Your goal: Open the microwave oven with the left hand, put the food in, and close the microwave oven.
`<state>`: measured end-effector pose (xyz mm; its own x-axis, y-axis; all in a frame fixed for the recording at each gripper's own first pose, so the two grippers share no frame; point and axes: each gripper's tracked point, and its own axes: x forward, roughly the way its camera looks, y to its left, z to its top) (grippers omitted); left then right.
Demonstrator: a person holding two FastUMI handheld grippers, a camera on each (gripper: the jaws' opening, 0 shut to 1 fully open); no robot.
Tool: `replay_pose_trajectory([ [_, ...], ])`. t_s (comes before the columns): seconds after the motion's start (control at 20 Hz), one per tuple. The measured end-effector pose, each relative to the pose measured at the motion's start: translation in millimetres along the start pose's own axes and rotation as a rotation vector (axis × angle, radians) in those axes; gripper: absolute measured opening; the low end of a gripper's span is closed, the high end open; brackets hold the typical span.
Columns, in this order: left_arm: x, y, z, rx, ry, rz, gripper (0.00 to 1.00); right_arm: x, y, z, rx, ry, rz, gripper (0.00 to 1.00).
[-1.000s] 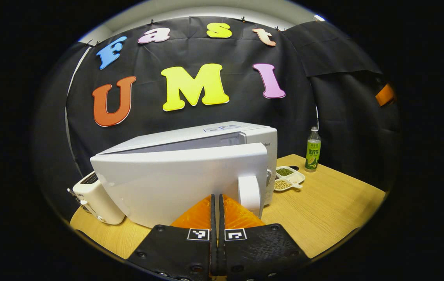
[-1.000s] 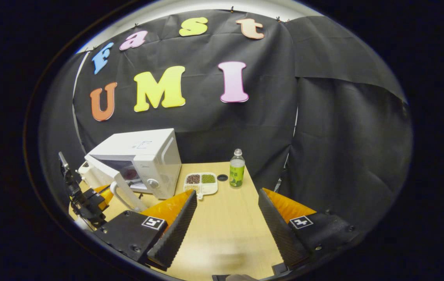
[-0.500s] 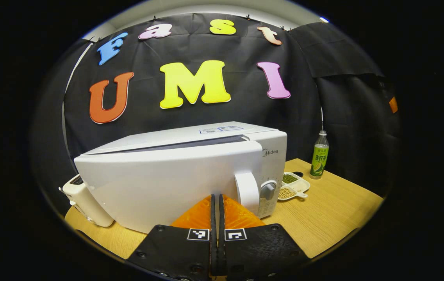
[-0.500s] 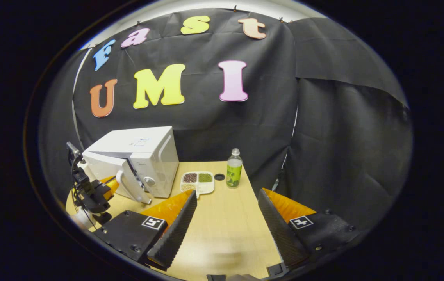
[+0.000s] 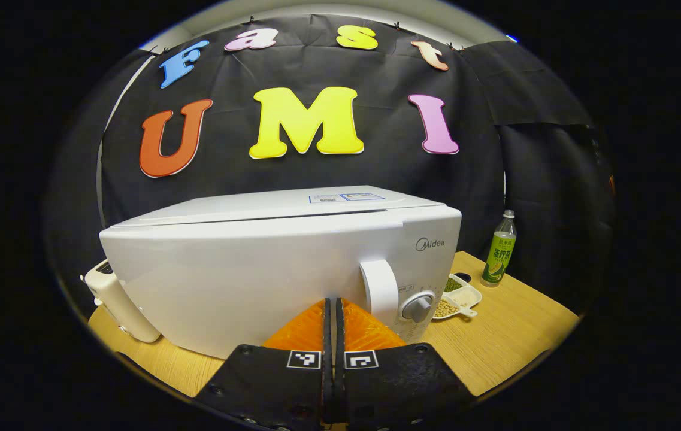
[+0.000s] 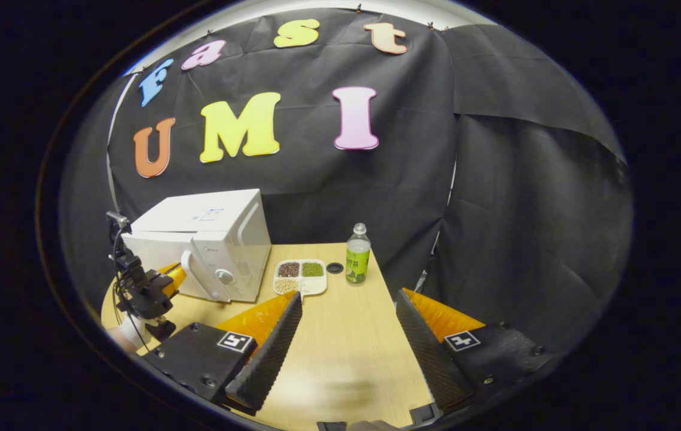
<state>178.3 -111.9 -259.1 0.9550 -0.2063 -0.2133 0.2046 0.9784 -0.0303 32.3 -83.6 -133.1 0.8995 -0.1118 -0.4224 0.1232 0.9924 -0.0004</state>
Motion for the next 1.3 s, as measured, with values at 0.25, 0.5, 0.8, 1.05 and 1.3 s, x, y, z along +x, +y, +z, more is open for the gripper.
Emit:
replay_pose_trajectory([
  [0.25,2.6,0.0,-1.0,-0.001,0.002,0.004,0.0,10.1,8.8,0.2,0.01,0.01,0.018,1.0],
  [0.5,14.4,-2.8,-3.3,-0.03,0.008,0.015,0.01,15.5,15.0,3.0,0.002,0.017,0.031,0.92],
  [0.8,10.7,-1.6,-1.1,-0.037,0.031,0.01,0.0,4.5,20.8,4.1,-0.001,0.011,0.038,0.92],
  [1.05,-10.8,3.2,-12.2,-0.01,0.065,0.028,0.01,-9.3,27.0,0.5,0.003,0.008,0.051,0.92],
  [1.3,-54.8,34.6,-48.1,0.097,0.168,0.107,0.98,-19.2,48.3,-14.2,-0.006,0.02,0.085,0.92],
])
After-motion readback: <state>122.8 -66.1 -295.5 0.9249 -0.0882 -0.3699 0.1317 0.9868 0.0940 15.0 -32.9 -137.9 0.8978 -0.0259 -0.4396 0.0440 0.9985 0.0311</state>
